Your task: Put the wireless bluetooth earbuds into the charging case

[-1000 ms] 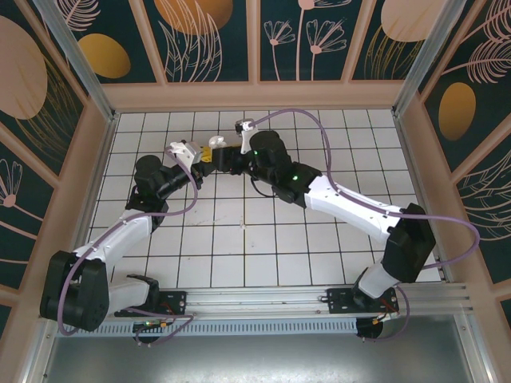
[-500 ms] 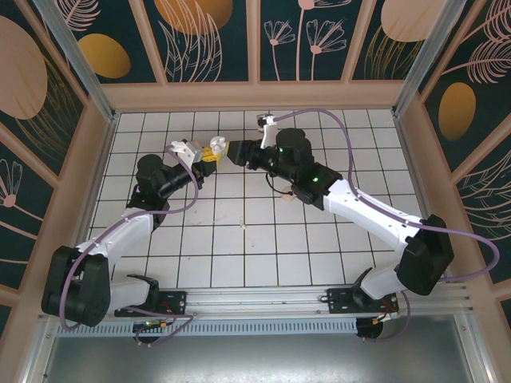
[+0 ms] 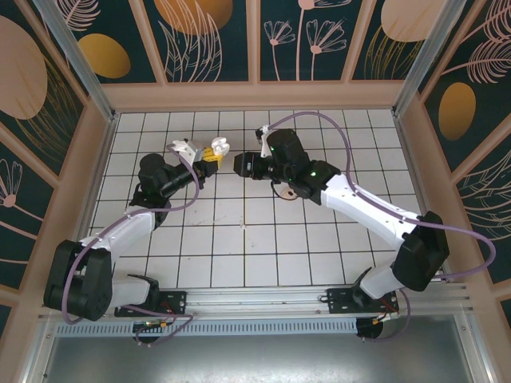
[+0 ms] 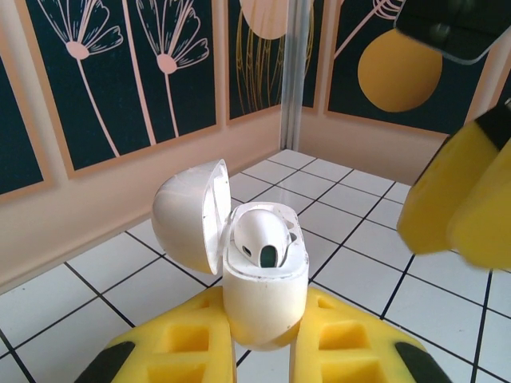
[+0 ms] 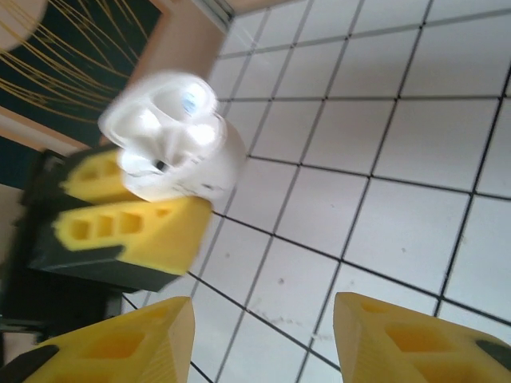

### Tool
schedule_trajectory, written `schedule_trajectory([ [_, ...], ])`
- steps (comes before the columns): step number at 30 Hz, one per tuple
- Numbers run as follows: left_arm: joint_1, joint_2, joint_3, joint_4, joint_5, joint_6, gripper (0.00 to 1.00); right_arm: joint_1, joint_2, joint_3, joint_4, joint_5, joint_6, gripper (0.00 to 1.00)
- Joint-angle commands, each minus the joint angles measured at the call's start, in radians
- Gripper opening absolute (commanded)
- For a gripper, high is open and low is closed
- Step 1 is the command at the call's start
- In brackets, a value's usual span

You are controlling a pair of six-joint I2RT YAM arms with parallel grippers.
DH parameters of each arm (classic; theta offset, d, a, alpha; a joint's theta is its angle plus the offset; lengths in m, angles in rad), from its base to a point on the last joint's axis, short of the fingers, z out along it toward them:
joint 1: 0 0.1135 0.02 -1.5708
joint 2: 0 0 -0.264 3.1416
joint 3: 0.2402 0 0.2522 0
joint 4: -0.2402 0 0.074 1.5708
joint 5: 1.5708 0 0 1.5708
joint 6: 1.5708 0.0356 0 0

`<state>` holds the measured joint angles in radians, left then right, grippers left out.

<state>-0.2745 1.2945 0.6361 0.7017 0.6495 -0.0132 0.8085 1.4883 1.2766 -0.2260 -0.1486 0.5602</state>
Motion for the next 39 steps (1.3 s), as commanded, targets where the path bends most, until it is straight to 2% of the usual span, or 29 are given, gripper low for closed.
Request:
schedule_trajectory([
  [1, -0.001, 0.009, 0.023, 0.042, 0.013, -0.021, 0.1, -0.005, 0.053, 0.061, -0.141, 0.004, -0.01, 0.49],
  [21, -0.001, -0.079, -0.04, -0.099, -0.023, -0.021, 0.1, 0.046, 0.349, 0.281, -0.563, -0.022, -0.029, 0.45],
  [28, -0.001, -0.13, -0.064, -0.161, -0.046, -0.009, 0.1, 0.087, 0.433, 0.3, -0.614, -0.068, -0.034, 0.43],
  [39, -0.001, -0.181, -0.092, -0.194, -0.076, -0.007, 0.1, 0.12, 0.545, 0.33, -0.654, -0.034, -0.084, 0.41],
])
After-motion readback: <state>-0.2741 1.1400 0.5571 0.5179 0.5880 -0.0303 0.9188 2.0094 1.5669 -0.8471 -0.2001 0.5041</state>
